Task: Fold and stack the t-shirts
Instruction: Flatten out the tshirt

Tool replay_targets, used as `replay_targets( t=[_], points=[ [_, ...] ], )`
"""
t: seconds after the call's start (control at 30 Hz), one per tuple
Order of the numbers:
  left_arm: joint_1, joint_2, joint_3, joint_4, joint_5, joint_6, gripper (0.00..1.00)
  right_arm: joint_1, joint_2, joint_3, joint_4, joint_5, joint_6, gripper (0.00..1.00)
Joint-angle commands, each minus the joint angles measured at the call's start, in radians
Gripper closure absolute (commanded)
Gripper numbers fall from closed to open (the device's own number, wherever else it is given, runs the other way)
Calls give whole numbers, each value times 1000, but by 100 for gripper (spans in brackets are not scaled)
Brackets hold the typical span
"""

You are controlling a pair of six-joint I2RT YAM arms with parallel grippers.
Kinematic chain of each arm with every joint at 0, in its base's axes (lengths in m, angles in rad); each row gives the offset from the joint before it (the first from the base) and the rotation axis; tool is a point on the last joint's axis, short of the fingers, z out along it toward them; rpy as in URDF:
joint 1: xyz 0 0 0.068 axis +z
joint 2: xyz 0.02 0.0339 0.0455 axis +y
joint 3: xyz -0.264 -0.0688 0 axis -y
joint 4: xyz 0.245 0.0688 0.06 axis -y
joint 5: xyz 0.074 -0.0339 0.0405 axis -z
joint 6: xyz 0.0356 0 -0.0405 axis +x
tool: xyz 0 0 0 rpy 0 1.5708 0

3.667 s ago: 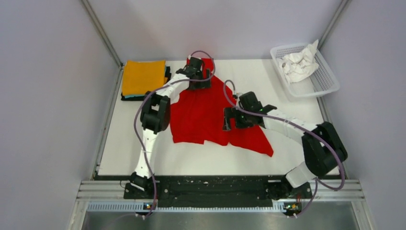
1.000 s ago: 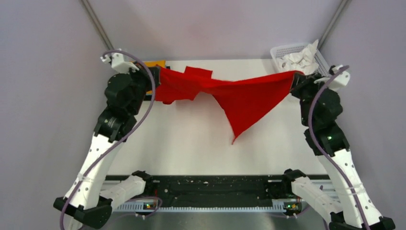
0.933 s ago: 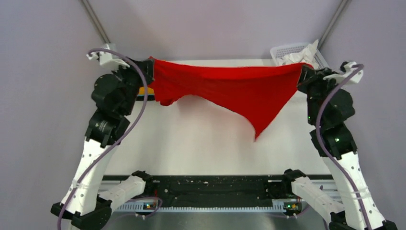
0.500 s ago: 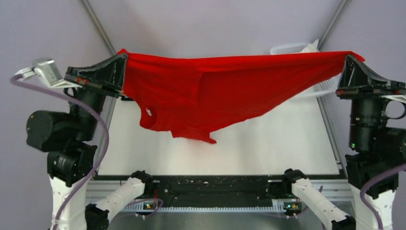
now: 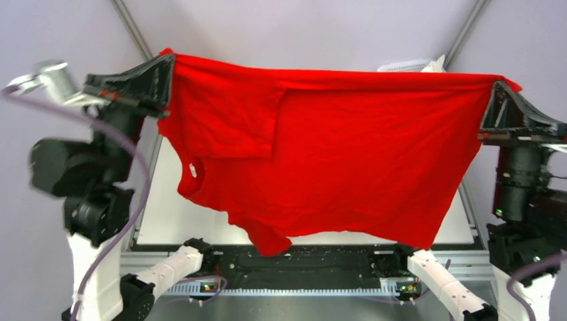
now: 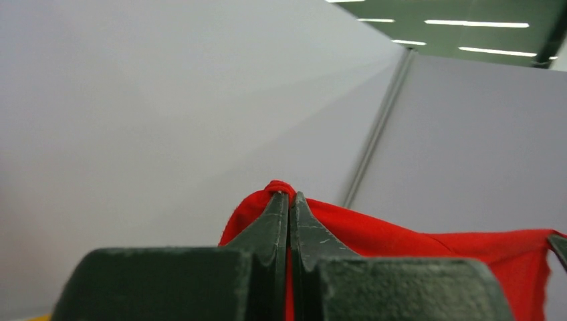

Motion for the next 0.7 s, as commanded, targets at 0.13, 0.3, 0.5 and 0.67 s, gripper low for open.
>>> replay_targets(
  t=[0.13,0.3,0.5,0.67],
  points=[
    [17,325,-237,33,-507,-22,100,-5,118,-395,149,421,68,100],
    [95,701,-206,-9,-451,-64,100,-20,412,-527,197,503,158,100],
    [146,1059,-115,-14,-348,-113,30,-61,889,-470,270,414,198,78],
    [151,1122,-45,-83,-340,-100,5,-63,1046,-323,138,360,245,23]
  ],
)
